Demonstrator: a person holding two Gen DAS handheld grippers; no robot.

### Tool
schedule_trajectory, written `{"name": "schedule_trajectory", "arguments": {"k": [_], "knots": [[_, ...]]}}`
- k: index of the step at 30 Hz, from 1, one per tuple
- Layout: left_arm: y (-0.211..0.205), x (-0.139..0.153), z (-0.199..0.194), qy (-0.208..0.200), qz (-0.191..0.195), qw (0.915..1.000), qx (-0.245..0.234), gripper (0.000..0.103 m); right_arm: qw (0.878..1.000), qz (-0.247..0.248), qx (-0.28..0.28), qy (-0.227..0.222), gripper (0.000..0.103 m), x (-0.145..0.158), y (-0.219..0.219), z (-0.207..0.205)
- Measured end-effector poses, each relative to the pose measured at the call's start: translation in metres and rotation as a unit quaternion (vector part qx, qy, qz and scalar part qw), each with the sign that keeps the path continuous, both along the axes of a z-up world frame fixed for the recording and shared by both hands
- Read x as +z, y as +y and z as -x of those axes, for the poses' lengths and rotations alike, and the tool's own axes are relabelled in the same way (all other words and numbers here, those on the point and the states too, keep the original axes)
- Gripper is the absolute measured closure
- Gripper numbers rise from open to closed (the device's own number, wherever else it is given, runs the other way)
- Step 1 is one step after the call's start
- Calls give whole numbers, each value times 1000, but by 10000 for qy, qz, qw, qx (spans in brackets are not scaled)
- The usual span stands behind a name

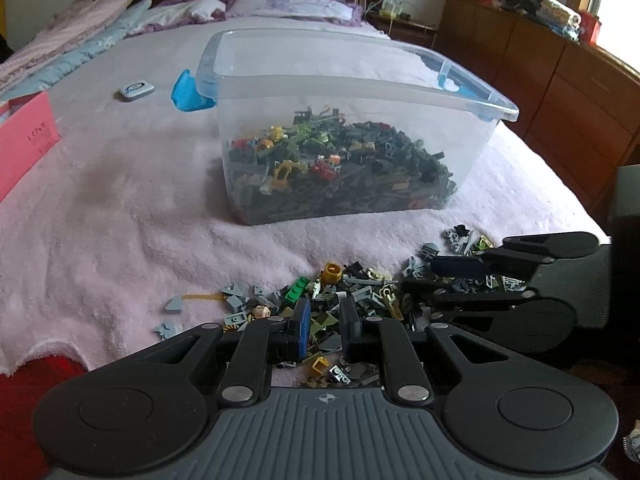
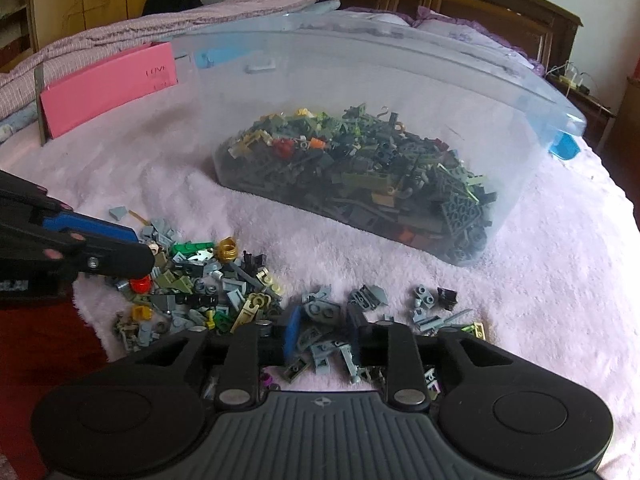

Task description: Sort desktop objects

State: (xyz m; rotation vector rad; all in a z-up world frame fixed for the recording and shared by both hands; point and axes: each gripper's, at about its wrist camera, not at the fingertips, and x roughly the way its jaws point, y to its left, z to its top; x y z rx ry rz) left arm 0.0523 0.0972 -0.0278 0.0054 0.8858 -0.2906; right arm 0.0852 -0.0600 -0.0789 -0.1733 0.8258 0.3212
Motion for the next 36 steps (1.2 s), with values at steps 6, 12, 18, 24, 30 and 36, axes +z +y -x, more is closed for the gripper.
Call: {"name": "schedule_trajectory", "arguments": {"k": [6, 12, 18, 24, 30, 36], "knots": [[2, 1, 2, -51, 79, 10000, -22, 86, 10000, 29, 23, 0, 91, -3, 2, -1], [0, 7, 7, -240, 23, 9996, -115, 86, 9990, 140, 68, -410, 92, 13, 1, 14], [-2, 5, 8, -238, -51, 9995, -186, 84, 9969, 227, 194, -733, 92, 29, 1, 32], [-11, 1, -1, -207, -96, 9991, -352, 83, 9981, 112, 66, -608, 92, 27, -8, 43], [-64, -4, -29, -460, -149, 9898, -1343, 77, 9986, -25, -262, -456, 92, 22, -26, 56], [-95, -29, -62, -231, -238, 9761, -2150, 71, 9977, -155, -578, -333, 92, 16, -46, 67]]}}
